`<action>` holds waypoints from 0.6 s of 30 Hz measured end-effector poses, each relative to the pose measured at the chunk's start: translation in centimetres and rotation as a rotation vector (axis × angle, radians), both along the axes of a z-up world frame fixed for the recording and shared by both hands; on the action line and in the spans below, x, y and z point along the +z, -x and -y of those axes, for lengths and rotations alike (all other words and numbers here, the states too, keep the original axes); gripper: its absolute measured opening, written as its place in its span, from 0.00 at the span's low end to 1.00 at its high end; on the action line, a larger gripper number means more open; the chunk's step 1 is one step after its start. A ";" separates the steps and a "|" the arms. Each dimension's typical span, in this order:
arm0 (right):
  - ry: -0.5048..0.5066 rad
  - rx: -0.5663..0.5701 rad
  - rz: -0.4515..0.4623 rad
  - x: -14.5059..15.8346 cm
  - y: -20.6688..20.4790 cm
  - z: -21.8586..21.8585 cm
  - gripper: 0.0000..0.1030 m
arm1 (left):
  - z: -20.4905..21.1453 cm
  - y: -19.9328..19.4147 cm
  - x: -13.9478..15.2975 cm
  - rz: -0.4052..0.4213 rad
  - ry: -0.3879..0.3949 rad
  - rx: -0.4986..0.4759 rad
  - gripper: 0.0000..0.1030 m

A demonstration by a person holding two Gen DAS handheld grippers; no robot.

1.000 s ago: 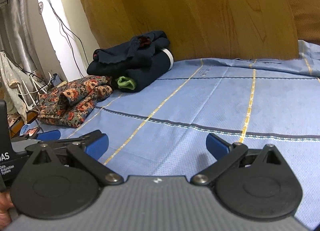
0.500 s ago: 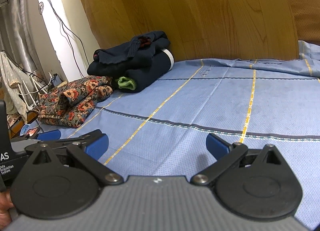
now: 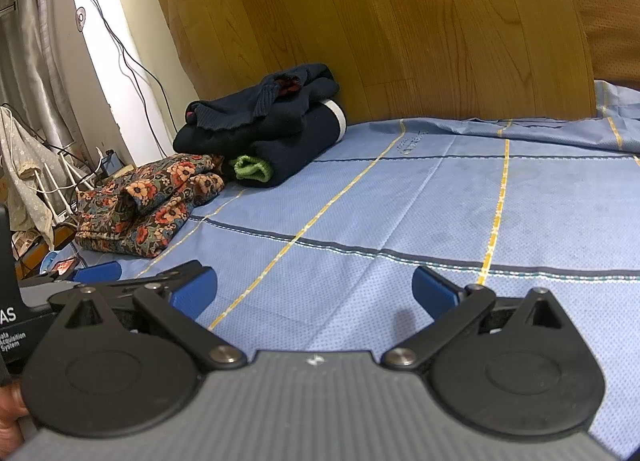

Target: Fold small clothes

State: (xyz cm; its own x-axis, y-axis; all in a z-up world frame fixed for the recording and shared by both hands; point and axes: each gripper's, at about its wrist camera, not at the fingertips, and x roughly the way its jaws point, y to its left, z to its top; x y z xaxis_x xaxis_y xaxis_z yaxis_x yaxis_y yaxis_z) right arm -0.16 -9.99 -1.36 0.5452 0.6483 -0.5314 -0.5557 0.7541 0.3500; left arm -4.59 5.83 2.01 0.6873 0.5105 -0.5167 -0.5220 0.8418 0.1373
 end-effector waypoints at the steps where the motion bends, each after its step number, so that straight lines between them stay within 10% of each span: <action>1: 0.000 0.000 0.000 0.0 0.0 0.0 1.00 | 0.0 0.0 0.0 0.000 0.000 0.000 1.00; 18: -0.001 0.001 -0.001 0.0 -0.1 0.1 1.00 | -0.7 -0.3 -0.2 -0.028 0.023 0.049 1.00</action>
State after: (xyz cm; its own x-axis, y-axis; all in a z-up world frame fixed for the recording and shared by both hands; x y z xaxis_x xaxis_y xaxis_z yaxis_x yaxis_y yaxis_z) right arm -0.05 -10.10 -1.32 0.5436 0.6498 -0.5313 -0.5561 0.7529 0.3519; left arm -4.27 6.52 1.84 0.6466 0.5314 -0.5473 -0.5592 0.8182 0.1336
